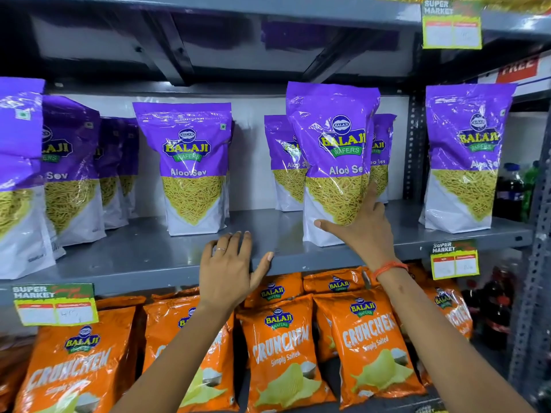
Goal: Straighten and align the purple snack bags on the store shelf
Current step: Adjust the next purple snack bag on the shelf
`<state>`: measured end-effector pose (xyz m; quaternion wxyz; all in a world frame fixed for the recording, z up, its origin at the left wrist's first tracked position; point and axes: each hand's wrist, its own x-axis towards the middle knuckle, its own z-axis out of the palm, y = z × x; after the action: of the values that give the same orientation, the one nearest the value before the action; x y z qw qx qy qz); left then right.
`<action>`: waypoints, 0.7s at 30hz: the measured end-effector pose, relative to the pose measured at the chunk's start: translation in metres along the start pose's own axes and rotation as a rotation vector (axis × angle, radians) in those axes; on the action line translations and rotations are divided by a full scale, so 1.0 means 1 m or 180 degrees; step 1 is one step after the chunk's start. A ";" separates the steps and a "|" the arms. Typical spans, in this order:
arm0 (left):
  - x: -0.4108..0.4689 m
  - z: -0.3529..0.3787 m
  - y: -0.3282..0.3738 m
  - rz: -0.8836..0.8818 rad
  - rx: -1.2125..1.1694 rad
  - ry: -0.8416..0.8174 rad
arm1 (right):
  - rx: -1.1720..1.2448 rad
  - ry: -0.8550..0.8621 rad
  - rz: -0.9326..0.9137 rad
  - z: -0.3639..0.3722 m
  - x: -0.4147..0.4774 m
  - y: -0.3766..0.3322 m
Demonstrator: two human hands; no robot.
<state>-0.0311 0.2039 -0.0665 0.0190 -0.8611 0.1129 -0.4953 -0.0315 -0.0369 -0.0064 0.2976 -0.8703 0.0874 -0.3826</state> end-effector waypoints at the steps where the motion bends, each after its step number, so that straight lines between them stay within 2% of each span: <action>1: 0.000 0.000 0.000 -0.0001 -0.0001 -0.0009 | 0.0010 0.0024 0.0008 0.000 -0.001 0.000; 16: 0.000 -0.002 0.002 -0.0056 -0.0012 -0.0151 | 0.0075 0.0036 -0.0010 -0.003 -0.005 0.000; 21: 0.000 -0.005 0.003 -0.0107 -0.0038 -0.0276 | -0.0058 0.0500 -0.0160 -0.003 -0.019 -0.006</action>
<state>-0.0359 0.2009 -0.0641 0.0104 -0.8837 0.1004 -0.4571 -0.0472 -0.0258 -0.0130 0.2722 -0.8422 0.0921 -0.4562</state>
